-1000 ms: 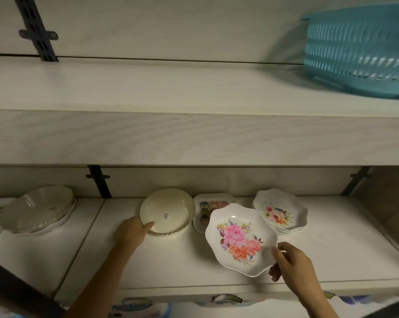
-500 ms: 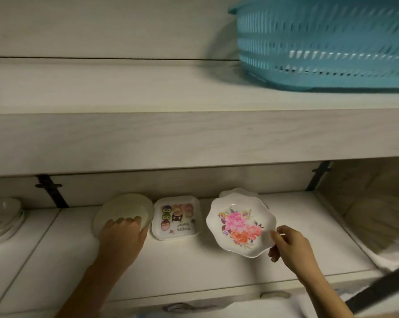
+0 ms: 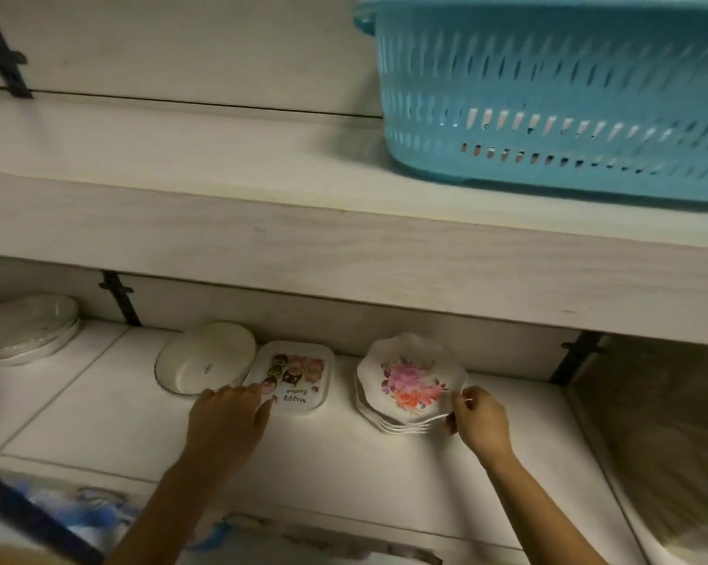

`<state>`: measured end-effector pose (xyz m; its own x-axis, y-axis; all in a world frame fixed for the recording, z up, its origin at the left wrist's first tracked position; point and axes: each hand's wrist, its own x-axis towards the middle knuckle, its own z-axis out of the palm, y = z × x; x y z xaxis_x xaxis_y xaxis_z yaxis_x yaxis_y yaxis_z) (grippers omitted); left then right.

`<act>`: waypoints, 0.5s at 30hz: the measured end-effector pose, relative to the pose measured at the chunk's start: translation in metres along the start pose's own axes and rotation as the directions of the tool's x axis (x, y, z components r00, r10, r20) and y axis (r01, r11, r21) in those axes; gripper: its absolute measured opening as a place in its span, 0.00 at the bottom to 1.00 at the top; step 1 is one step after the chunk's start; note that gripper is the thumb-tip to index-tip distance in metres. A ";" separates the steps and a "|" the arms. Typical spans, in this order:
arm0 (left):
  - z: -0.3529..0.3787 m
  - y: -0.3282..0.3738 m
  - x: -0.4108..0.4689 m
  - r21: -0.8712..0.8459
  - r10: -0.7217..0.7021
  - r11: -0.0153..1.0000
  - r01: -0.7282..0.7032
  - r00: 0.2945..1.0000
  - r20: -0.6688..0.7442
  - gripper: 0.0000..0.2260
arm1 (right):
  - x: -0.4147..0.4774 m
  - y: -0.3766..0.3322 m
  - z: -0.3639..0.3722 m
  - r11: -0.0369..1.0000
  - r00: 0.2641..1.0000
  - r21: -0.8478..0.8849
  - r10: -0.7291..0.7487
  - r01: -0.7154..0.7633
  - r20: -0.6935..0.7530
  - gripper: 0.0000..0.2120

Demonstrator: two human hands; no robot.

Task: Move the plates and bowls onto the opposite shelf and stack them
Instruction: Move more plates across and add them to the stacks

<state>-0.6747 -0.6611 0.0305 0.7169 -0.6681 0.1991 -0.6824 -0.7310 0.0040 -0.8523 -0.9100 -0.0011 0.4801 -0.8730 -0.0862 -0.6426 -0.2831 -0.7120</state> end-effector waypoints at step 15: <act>-0.009 -0.007 -0.012 -0.054 -0.043 0.998 0.042 0.999 -0.017 0.14 | -0.018 -0.022 0.004 0.975 0.996 -0.223 0.005 0.015 0.090 0.25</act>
<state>-0.6795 -0.6471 0.0366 0.7433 -0.6333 0.2155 -0.6581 -0.7502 0.0650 -0.8441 -0.8861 0.0131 0.5286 -0.8351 -0.1520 -0.7521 -0.3778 -0.5400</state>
